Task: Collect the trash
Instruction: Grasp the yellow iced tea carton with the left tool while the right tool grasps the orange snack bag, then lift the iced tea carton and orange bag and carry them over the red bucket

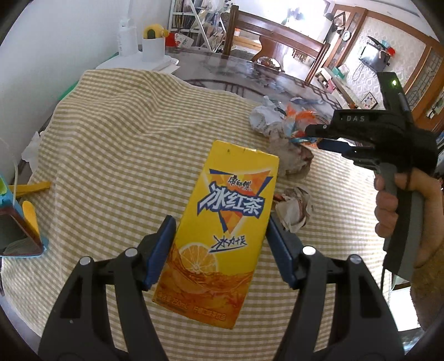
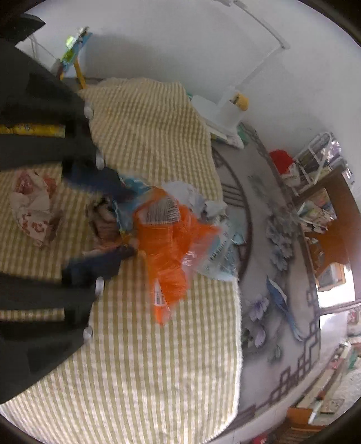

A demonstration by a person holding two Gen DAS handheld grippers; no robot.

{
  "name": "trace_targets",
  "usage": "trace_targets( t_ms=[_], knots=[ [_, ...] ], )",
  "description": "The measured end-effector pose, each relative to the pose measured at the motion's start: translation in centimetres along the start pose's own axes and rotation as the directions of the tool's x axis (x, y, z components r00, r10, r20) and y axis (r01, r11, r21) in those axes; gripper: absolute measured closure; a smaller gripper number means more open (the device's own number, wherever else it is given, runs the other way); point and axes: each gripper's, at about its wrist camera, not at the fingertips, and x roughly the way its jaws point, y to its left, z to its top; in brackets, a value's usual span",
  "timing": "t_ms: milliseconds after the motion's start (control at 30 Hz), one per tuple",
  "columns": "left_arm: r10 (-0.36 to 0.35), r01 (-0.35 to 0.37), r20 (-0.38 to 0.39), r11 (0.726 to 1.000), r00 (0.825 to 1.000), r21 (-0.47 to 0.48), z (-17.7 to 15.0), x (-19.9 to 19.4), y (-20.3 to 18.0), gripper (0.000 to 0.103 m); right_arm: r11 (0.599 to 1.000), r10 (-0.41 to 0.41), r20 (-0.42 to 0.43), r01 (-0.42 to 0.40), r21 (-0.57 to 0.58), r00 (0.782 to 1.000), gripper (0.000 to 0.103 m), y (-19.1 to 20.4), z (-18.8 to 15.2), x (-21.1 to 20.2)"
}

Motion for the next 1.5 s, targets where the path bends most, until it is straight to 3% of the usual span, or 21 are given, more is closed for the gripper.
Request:
trace_targets(
  t_ms=[300, 567, 967, 1200, 1500],
  knots=[
    [-0.022, 0.022, 0.049, 1.000, 0.999, 0.000, 0.7, -1.4, -0.9, 0.039, 0.988, 0.086, 0.086, -0.075, -0.133, 0.993, 0.073, 2.0, -2.0, -6.2],
    [-0.047, 0.044, 0.126, 0.999, 0.991, 0.030, 1.4, -3.7, -3.1, 0.039, 0.973, 0.116, 0.177, -0.076, -0.218, 0.977, 0.072, 2.4, -7.9, -13.0],
    [-0.099, 0.098, 0.120, 0.995, 0.988, 0.013, 1.2, -3.6, -4.5, 0.039, 0.963, 0.035, 0.269, 0.040, -0.268, 0.963, 0.072, 1.9, -12.4, -17.4],
    [-0.135, 0.129, 0.075, 0.988, 0.988, 0.083, 2.0, -2.9, -7.7, 0.039, 0.973, 0.012, 0.306, 0.059, -0.223, 0.952, 0.072, -0.2, -14.6, -19.5],
    [-0.188, 0.172, 0.071, 0.969, 0.980, 0.179, 1.4, -3.0, -12.0, 0.039, 0.985, -0.035, 0.349, 0.090, -0.144, 0.936, 0.072, -3.1, -15.8, -21.8]
  ],
)
